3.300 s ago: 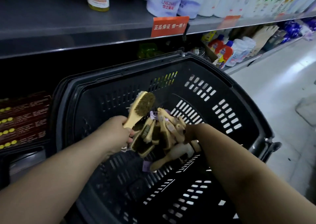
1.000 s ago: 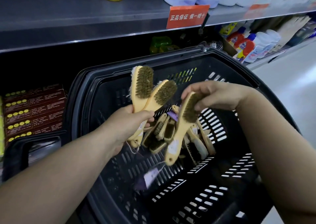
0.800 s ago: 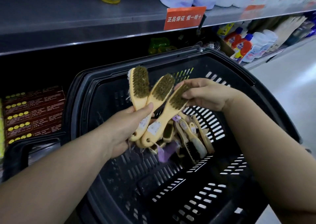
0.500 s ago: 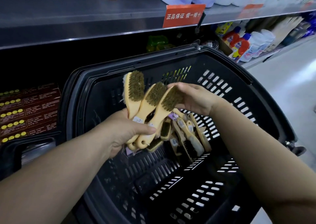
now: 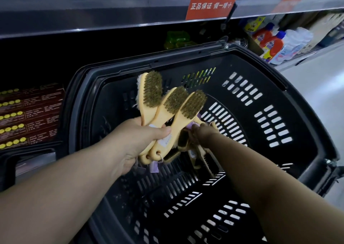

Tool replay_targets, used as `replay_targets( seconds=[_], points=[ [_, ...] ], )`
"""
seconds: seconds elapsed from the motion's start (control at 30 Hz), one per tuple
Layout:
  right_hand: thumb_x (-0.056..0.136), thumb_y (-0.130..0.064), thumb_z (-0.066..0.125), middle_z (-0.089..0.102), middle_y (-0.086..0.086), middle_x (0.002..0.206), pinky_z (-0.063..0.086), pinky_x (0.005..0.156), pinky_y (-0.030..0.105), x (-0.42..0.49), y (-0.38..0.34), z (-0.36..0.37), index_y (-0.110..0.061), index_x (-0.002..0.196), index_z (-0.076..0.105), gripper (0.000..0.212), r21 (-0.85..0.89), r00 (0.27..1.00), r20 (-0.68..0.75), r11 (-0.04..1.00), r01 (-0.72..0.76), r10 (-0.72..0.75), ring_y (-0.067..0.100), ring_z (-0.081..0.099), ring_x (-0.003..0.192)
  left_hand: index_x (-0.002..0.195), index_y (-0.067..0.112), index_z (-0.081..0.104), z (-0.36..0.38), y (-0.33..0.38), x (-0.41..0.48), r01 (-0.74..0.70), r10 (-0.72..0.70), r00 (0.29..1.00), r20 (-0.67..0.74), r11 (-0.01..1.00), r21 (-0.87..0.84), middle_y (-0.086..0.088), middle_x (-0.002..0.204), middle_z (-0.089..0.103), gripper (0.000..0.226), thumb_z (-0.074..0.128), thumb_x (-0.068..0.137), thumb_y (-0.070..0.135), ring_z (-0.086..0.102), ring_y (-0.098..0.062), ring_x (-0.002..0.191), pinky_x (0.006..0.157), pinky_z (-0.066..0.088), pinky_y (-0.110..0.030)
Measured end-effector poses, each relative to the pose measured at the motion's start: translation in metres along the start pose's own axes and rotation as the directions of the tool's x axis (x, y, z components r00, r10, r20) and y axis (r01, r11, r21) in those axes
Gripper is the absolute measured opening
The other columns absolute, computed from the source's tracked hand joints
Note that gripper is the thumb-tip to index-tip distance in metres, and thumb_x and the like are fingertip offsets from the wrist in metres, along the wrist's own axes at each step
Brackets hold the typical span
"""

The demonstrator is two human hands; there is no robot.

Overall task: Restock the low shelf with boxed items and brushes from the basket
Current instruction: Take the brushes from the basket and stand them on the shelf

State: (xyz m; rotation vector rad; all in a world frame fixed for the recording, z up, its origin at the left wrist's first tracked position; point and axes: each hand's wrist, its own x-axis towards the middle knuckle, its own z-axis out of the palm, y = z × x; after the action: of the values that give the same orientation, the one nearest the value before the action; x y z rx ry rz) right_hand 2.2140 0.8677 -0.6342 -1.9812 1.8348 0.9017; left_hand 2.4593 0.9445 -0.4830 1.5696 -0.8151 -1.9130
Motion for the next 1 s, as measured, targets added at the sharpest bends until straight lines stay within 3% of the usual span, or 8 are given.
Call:
replay_targets(
  seconds=[0.07, 0.2, 0.27, 0.37, 0.43, 0.57, 0.8, 1.0],
  points=[
    [0.094, -0.023, 0.045, 0.052, 0.010, 0.134, 0.038, 0.088, 0.009, -0.006, 0.002, -0.016, -0.015, 0.138, 0.041, 0.044, 0.127, 1.000, -0.009, 0.992, -0.018, 0.019, 0.027, 0.049, 0.122, 0.096, 0.017, 0.068, 0.002, 0.000, 0.001, 0.006, -0.006, 1.000, -0.013, 1.000, -0.023, -0.003, 0.070, 0.071, 0.015, 0.072, 0.082, 0.018, 0.057, -0.014, 0.043, 0.036, 0.036, -0.017],
    [0.085, -0.026, 0.060, 0.064, 0.009, 0.104, 0.045, 0.076, 0.029, -0.043, 0.023, -0.078, -0.007, 0.109, 0.061, 0.031, 0.243, 0.988, -0.047, 0.961, -0.131, 0.146, 0.027, 0.060, 0.097, 0.093, 0.018, 0.067, 0.007, -0.001, -0.002, 0.007, -0.010, 0.999, -0.033, 0.996, -0.086, -0.006, 0.076, 0.071, 0.011, 0.070, 0.083, 0.016, 0.059, -0.017, 0.050, 0.037, 0.037, -0.017],
    [0.087, -0.019, 0.057, 0.063, 0.013, 0.092, 0.045, 0.073, 0.030, -0.076, 0.040, -0.095, -0.005, 0.101, 0.065, 0.022, 0.535, 0.971, -0.114, 0.836, -0.117, 0.210, 0.028, 0.060, 0.086, 0.091, 0.019, 0.067, 0.012, -0.002, -0.004, -0.014, 0.010, 0.999, -0.040, 0.992, -0.124, -0.005, 0.077, 0.071, 0.010, 0.070, 0.082, 0.015, 0.060, -0.018, 0.056, 0.043, 0.041, -0.019],
    [0.089, -0.014, 0.053, 0.052, 0.005, 0.061, 0.035, 0.045, 0.022, -0.131, 0.049, -0.100, -0.010, 0.082, 0.068, 0.016, 0.970, 0.939, -0.071, 0.241, -0.014, 0.337, 0.013, 0.043, 0.048, 0.090, 0.020, 0.067, 0.019, -0.004, -0.008, -0.069, 0.058, 0.997, -0.057, 0.975, -0.211, -0.005, 0.085, 0.073, 0.012, 0.072, 0.081, 0.015, 0.065, -0.022, 0.071, 0.058, 0.047, -0.028],
    [0.093, -0.016, 0.049, 0.055, 0.003, 0.064, 0.035, 0.040, 0.018, -0.162, 0.040, -0.095, -0.013, 0.091, 0.065, 0.016, 0.975, 0.962, 0.028, -0.222, 0.035, 0.273, 0.008, 0.039, 0.045, 0.089, 0.023, 0.067, 0.023, -0.003, -0.011, -0.105, 0.089, 0.994, -0.067, 0.954, -0.280, -0.001, 0.083, 0.074, 0.013, 0.073, 0.080, 0.016, 0.066, -0.019, 0.071, 0.054, 0.049, -0.026],
    [0.094, -0.014, 0.047, 0.060, 0.003, 0.064, 0.050, 0.048, 0.019, -0.208, 0.002, -0.097, -0.013, 0.094, 0.058, 0.011, 0.755, 0.999, -0.021, -0.655, 0.037, 0.032, 0.008, 0.055, 0.050, 0.089, 0.027, 0.065, 0.028, 0.001, -0.022, -0.158, 0.142, 0.987, -0.070, 0.908, -0.388, 0.005, 0.073, 0.074, 0.015, 0.073, 0.079, 0.019, 0.065, -0.018, 0.068, 0.061, 0.049, -0.032],
    [0.080, -0.009, 0.062, 0.070, 0.009, 0.085, 0.056, 0.066, 0.021, -0.238, -0.070, -0.103, -0.008, 0.122, 0.053, 0.043, 0.649, 0.980, -0.200, -0.751, 0.120, -0.017, 0.012, 0.065, 0.067, 0.095, 0.021, 0.062, 0.029, 0.004, -0.046, -0.179, 0.185, 0.982, -0.043, 0.819, -0.545, 0.004, 0.073, 0.074, 0.019, 0.071, 0.080, 0.015, 0.070, -0.012, 0.060, 0.041, 0.050, -0.023],
    [0.077, -0.031, 0.065, 0.063, 0.000, 0.062, 0.045, 0.053, 0.018, -0.240, -0.083, -0.102, -0.018, 0.103, 0.058, 0.030, 0.889, 0.959, -0.273, -0.360, 0.284, 0.080, 0.006, 0.051, 0.050, 0.103, 0.019, 0.065, 0.019, 0.008, -0.052, -0.180, 0.229, 0.973, 0.033, 0.839, -0.514, -0.008, 0.086, 0.075, 0.028, 0.071, 0.078, 0.009, 0.070, -0.019, 0.060, 0.043, 0.049, -0.024]
  ],
)
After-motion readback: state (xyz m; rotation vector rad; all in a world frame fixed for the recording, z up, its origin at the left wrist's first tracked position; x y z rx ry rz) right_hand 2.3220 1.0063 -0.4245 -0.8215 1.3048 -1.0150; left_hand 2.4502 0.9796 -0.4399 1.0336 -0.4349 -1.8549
